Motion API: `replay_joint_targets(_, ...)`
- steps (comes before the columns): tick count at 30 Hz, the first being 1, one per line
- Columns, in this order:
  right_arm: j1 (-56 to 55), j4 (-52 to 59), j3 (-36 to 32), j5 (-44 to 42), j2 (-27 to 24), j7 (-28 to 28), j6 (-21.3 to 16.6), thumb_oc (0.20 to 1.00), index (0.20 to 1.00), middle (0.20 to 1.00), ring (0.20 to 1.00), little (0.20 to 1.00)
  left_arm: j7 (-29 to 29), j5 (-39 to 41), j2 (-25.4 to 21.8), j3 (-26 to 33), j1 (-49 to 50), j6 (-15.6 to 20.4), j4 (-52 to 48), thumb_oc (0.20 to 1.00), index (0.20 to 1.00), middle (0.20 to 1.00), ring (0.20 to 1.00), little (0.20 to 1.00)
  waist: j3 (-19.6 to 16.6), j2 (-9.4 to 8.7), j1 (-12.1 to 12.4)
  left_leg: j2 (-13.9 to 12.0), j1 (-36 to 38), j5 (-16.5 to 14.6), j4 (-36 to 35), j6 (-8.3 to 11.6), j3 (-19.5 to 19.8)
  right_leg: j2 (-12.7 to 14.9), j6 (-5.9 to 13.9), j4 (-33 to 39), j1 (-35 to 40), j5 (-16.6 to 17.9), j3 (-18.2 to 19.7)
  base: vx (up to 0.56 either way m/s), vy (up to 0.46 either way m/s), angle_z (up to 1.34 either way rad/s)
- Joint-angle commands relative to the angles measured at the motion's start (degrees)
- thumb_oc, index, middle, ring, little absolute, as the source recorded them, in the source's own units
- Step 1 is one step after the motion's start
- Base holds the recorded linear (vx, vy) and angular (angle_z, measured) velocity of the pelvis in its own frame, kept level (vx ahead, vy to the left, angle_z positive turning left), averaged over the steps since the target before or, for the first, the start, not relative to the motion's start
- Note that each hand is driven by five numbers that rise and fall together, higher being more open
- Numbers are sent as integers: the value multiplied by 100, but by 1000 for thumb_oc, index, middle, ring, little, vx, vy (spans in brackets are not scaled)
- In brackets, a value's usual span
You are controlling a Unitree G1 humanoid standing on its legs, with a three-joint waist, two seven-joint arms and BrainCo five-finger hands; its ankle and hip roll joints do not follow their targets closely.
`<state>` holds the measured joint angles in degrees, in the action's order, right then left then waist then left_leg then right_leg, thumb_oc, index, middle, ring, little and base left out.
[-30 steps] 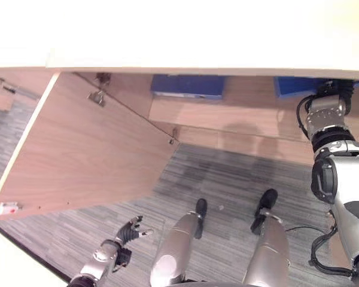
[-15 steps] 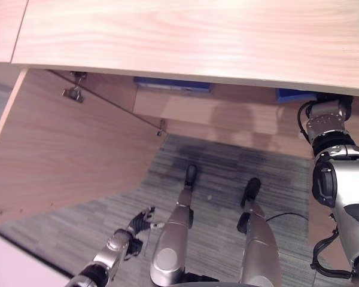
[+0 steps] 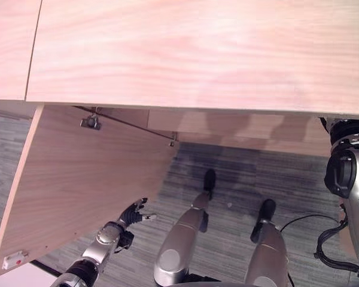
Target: Put the empty folder in the office cabinet
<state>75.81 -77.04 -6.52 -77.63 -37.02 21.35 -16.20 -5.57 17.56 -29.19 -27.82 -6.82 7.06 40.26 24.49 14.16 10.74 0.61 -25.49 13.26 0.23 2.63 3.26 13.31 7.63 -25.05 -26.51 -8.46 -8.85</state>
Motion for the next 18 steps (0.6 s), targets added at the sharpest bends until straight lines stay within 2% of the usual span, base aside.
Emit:
replay_joint_targets(1,515,454,594,109,-476,-375,-198,200,200,200,200,200,7,-38,-233,-177,-20,66,174,1000,1000,1000,1000,1000,-292,-319,167,-445,-219,-1044,893,479,220,43,15,-2,-257,-101,164,7,-56,10)
replay_joint_targets(5,661,580,685,100,-616,-415,-225,200,200,200,200,200,-10,129,-427,-148,-46,103,-20,1000,1000,1000,1000,1000,-197,-314,212,-410,-615,-1150,1328,527,307,140,24,-507,-546,-320,122,28,-50,12)
replay_joint_targets(6,740,607,763,136,-686,-417,-225,200,200,200,200,200,-5,176,-476,-137,-41,107,-55,1000,1000,1000,1000,1000,-215,-334,216,-405,-693,-1323,1468,542,367,159,45,-699,-610,-533,174,4,-29,17)
replay_joint_targets(7,760,596,774,137,-690,-412,-222,200,200,200,200,200,-7,185,-480,-134,-39,105,-69,1000,1000,1000,1000,1000,-181,-316,225,-402,-782,-1230,1523,530,344,183,22,-744,-702,-435,125,12,-21,14)
replay_joint_targets(8,805,601,824,162,-764,-402,-209,200,200,200,200,200,-6,231,-498,-130,-23,99,-96,1000,1000,1000,1000,1000,-170,-313,234,-400,-910,-1270,1666,528,363,210,12,-904,-802,-504,129,21,-36,17)
replay_joint_targets(9,882,584,899,223,-914,-396,-178,200,200,200,200,200,0,308,-559,-129,-16,109,-177,1000,1000,1000,1000,1000,-152,-316,230,-367,-1149,-1493,1972,548,452,251,23,-1240,-972,-789,178,123,-65,19)
replay_joint_targets(18,907,543,1054,303,-1029,-410,-165,200,200,200,200,200,-54,345,-689,-300,-137,132,-416,1000,1000,1000,1000,1000,11,-215,199,-222,-2220,-1742,2769,499,510,373,-76,-2241,-2045,-1217,345,29,-27,9)
